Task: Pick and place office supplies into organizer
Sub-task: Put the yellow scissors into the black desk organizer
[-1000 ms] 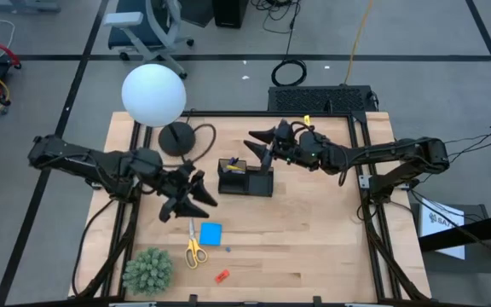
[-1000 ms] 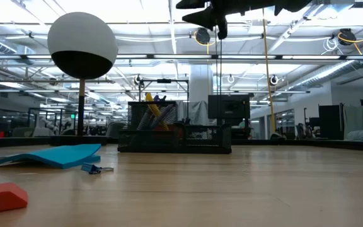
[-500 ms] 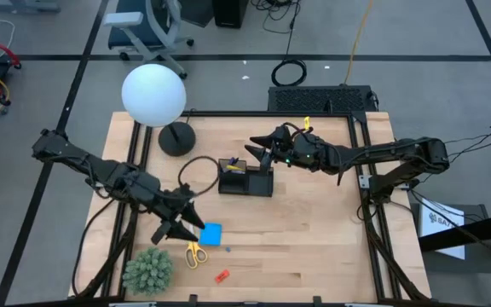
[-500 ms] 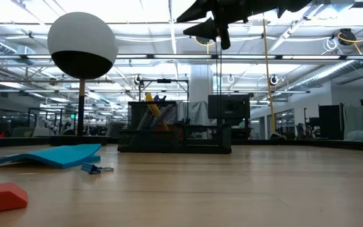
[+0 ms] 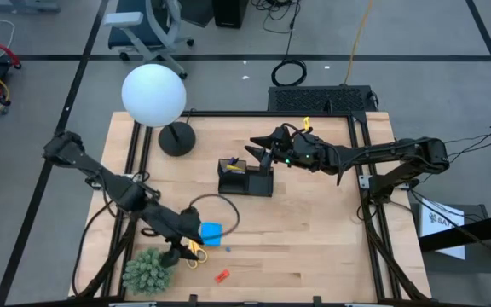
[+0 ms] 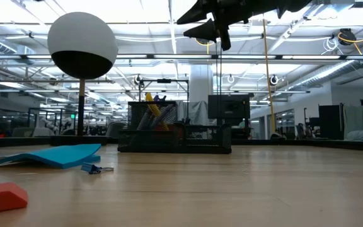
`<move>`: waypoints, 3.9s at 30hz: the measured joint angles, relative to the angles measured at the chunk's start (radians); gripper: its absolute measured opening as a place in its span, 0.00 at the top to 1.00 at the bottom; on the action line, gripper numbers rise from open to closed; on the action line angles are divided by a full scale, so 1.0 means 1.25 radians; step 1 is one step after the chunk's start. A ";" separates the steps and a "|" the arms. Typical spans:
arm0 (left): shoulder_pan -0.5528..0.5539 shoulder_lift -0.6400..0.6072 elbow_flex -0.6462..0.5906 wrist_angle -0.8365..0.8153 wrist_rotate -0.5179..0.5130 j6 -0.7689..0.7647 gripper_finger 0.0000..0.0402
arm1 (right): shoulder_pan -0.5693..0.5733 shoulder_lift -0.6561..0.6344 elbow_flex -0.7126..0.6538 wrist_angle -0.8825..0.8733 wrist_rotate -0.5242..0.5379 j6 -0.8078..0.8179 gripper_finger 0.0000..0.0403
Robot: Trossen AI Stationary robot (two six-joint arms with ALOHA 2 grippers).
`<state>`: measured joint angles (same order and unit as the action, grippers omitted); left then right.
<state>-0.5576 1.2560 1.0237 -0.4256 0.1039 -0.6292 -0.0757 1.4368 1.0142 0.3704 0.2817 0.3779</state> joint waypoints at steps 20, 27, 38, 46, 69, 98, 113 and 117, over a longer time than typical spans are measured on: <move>-0.008 0.225 0.151 -0.286 -0.105 0.303 0.39 | 0.000 0.000 0.000 -0.026 -0.081 0.000 0.60; -0.007 0.259 0.151 -0.305 -0.123 0.361 0.39 | 0.000 0.000 0.000 -0.063 -0.083 0.000 0.60; -0.012 0.343 0.151 -0.303 -0.075 0.422 0.39 | 0.000 0.000 0.000 -0.062 -0.083 0.000 0.60; -0.012 0.347 0.150 -0.271 -0.097 0.461 0.39 | 0.000 0.000 0.000 -0.071 -0.083 0.000 0.61; -0.036 0.347 0.029 -0.117 -0.099 0.436 0.39 | -0.001 0.000 0.000 -0.092 -0.123 0.000 0.63; -0.011 0.353 -0.052 0.009 -0.085 0.508 0.39 | 0.000 0.000 0.000 -0.112 -0.125 0.006 0.65; -0.036 0.398 -0.053 0.013 -0.061 0.583 0.39 | 0.000 0.000 0.000 -0.127 -0.125 0.006 0.66; -0.039 0.398 -0.053 0.013 -0.066 0.575 0.39 | 0.000 0.000 0.000 -0.138 -0.125 0.013 0.66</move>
<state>-0.6068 1.7535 0.9577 -0.4095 0.0215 0.0896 -0.0759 1.4370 1.0138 0.1982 0.1254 0.3942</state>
